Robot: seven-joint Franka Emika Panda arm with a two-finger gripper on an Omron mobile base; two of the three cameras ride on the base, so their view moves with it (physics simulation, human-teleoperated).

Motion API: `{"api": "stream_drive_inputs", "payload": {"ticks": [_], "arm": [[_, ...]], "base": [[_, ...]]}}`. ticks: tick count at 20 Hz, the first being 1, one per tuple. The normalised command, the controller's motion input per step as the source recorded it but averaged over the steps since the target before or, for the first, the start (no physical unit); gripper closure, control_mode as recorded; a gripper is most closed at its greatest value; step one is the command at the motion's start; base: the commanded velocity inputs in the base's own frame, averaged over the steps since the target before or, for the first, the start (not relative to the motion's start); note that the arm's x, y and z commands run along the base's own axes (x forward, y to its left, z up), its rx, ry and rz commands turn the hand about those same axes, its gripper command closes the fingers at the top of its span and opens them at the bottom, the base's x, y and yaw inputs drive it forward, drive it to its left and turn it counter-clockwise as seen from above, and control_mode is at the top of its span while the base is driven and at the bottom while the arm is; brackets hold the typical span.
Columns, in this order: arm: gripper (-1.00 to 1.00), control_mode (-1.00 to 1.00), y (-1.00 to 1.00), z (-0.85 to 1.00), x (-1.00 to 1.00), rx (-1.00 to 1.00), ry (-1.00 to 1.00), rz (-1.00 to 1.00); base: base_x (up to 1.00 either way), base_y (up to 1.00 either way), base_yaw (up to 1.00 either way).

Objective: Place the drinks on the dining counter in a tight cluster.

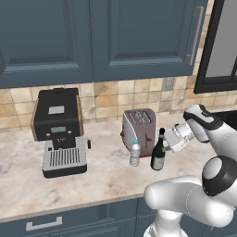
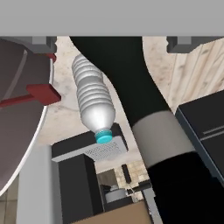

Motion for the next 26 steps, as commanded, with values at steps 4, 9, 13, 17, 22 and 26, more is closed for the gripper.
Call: {"api": "stream_drive_inputs", "payload": {"ticks": [4, 9, 13, 17, 22, 26], "arm": [[-1.0, -1.0, 0.02, 0.0, 0.14, 0.0, 0.0, -0.02], [-1.0, -1.0, 0.0, 0.0, 0.03, 0.0, 0.0, -0.01], [-1.0, -1.0, 0.0, 0.0, 0.0, 0.0, 0.0, 0.0], [-1.0, -1.0, 0.0, 0.0, 0.0, 0.0, 0.0, 0.0], [-1.0, -1.0, 0.04, 0.0, -0.02, 0.0, 0.0, 0.01], [-1.0, -1.0, 0.07, 0.0, 0.0, 0.0, 0.0, 0.04]], "base": [[0.0, 0.0, 0.0], [0.0, 0.0, 0.0], [0.0, 0.0, 0.0], [0.0, 0.0, 0.0], [0.0, 0.0, 0.0], [0.0, 0.0, 0.0]]}}
